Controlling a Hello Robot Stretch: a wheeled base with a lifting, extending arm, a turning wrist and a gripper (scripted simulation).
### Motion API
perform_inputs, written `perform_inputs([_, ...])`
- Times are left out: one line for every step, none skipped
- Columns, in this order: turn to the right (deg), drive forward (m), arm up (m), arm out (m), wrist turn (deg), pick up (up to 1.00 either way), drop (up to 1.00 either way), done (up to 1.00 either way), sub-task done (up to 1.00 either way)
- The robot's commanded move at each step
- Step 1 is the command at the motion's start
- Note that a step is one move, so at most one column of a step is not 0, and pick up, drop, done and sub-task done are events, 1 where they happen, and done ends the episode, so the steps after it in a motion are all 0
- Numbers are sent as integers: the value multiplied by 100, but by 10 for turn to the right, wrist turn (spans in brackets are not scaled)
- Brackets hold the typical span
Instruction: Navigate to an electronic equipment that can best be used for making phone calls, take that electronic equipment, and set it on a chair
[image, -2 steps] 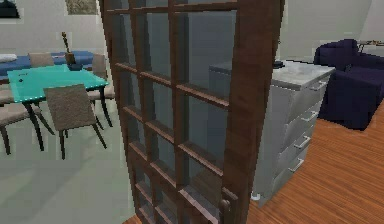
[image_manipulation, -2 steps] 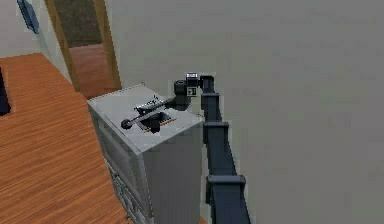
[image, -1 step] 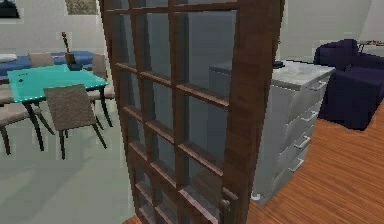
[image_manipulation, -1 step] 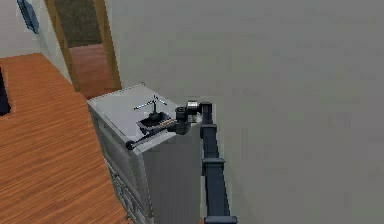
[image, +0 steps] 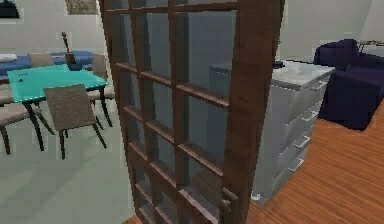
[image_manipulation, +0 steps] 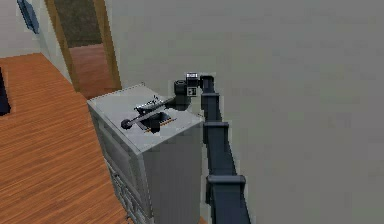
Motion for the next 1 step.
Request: perform_inputs([0,0,10,0,0,0,0,0,0])
